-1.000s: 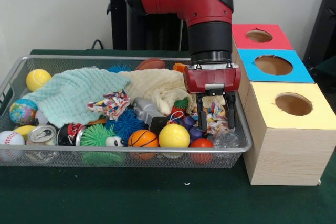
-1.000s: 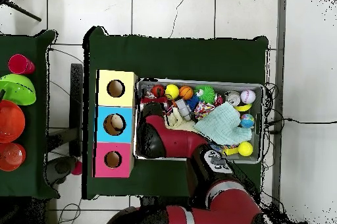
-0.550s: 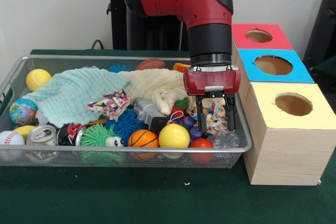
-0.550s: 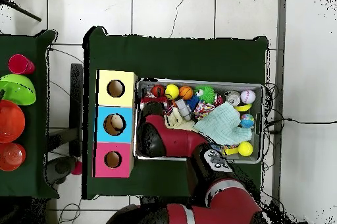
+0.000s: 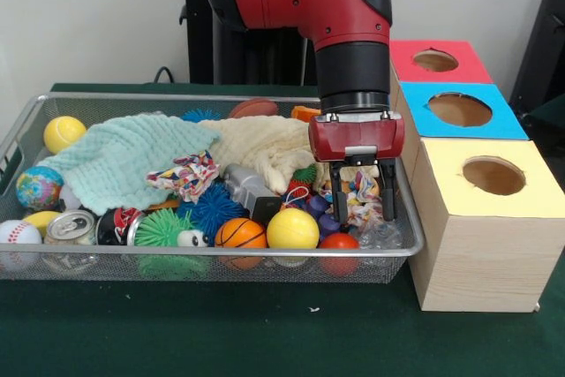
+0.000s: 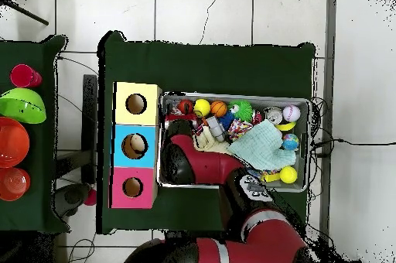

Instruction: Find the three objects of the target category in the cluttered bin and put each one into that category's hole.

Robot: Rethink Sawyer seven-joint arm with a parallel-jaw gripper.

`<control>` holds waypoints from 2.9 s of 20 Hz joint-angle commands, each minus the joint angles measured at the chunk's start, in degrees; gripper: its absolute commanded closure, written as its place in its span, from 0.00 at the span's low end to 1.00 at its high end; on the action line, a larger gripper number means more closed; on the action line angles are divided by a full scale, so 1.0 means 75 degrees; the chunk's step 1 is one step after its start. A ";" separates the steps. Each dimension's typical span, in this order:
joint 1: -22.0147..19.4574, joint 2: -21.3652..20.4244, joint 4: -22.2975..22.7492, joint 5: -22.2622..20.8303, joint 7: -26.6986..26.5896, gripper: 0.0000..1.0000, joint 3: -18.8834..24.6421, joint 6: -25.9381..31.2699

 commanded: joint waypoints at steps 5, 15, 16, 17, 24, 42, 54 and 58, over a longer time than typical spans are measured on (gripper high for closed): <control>-0.0297 0.0179 -0.0516 -0.0452 0.1658 0.00 0.0749 -0.0258; -0.0447 0.0248 -0.0592 -0.0685 0.1735 0.00 0.1016 -0.0354; -0.0456 0.0261 -0.0600 -0.0692 0.1727 0.00 0.1023 -0.0369; -0.0448 0.0270 -0.0620 -0.0705 0.1700 0.00 0.1007 -0.0405; -0.0257 0.0397 -0.0867 -0.0726 0.1469 0.00 0.0690 -0.0820; -0.0093 0.0653 -0.1097 -0.0706 0.1332 0.00 0.0403 -0.1459; 0.0118 0.0632 -0.1053 -0.0523 0.0987 0.00 0.0043 -0.0688; 0.0151 0.0606 -0.1040 -0.0495 0.1001 0.00 -0.0013 -0.0564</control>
